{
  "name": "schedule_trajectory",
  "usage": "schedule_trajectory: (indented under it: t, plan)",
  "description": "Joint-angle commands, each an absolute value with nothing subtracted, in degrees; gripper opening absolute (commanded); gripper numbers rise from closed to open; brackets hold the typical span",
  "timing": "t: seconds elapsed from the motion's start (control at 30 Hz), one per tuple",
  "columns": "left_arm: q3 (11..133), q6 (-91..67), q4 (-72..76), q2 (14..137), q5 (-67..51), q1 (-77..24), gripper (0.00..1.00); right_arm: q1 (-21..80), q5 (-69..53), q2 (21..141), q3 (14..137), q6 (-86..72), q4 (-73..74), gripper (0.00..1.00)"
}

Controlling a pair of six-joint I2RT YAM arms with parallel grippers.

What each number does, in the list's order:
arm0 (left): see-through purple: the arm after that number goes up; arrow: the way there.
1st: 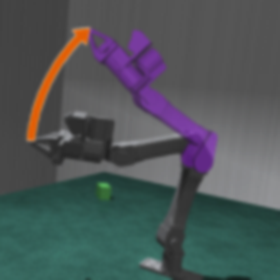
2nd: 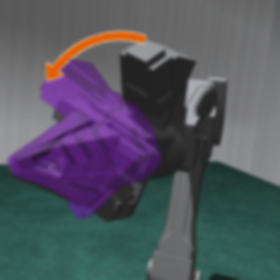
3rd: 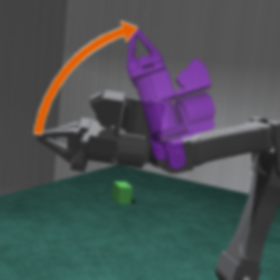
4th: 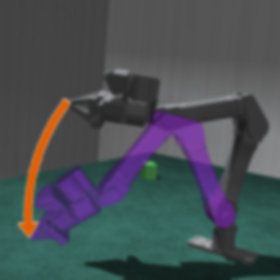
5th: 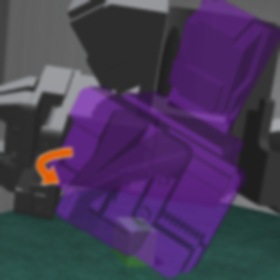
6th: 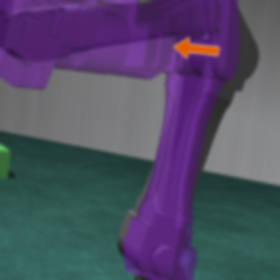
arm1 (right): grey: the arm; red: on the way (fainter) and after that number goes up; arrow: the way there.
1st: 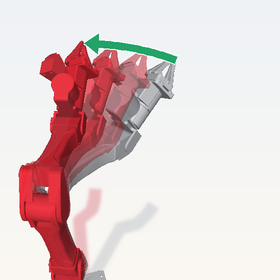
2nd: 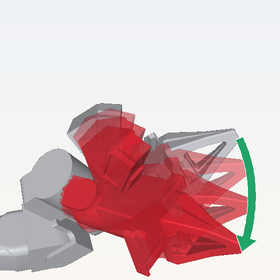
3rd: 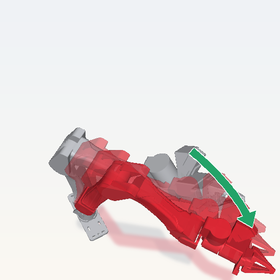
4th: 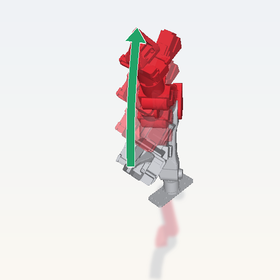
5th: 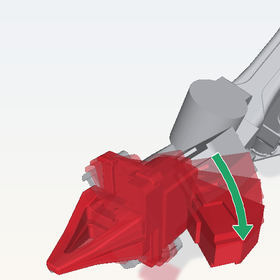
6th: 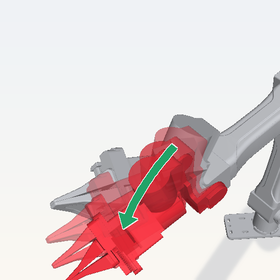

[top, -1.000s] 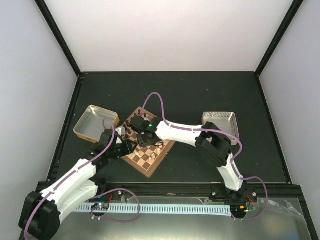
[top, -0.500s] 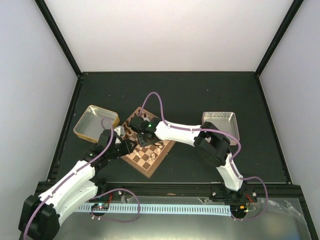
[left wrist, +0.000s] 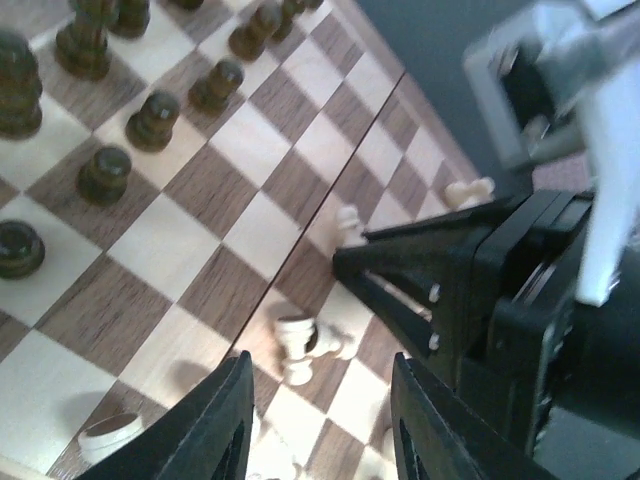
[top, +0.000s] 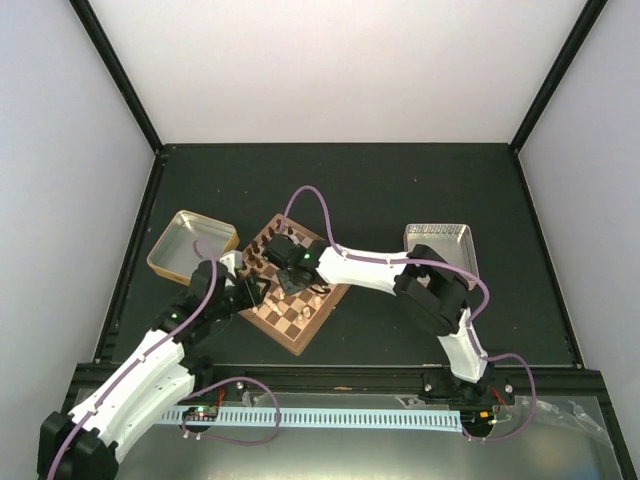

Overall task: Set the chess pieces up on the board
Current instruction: Pick up the chess piece from the chessboard, then place the chess piece on the chessboard.

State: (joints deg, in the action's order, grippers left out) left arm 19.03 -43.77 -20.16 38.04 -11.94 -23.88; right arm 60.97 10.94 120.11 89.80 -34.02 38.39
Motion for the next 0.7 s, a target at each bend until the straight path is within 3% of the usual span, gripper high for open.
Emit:
schedule_trajectory:
  t: [0.0,0.2,0.4,0.57,0.67]
  plan:
    - [23.5,-45.0,-21.0,34.1,-11.4,-23.3,0.42,60.3,11.3,111.8,82.6,-23.2,24.4,0.07]
    - [28.3,-44.1,-22.8,29.8,-16.1,-22.8,0.57,58.8,-1.2,99.1,70.7,-12.1,8.7,0.07]
    - [34.1,-44.2,-23.6,32.2,-27.4,-22.1,0.65,58.6,-12.4,88.0,61.1,-3.3,0.1,0.07]
    - [37.4,-45.8,-22.2,33.8,-33.3,-21.7,0.64,58.6,-18.1,83.3,58.7,0.1,0.0,0.06]
    - [38.2,-45.3,-23.3,34.5,-32.9,-21.5,0.56,58.6,-19.4,81.5,57.8,1.0,-0.1,0.06]
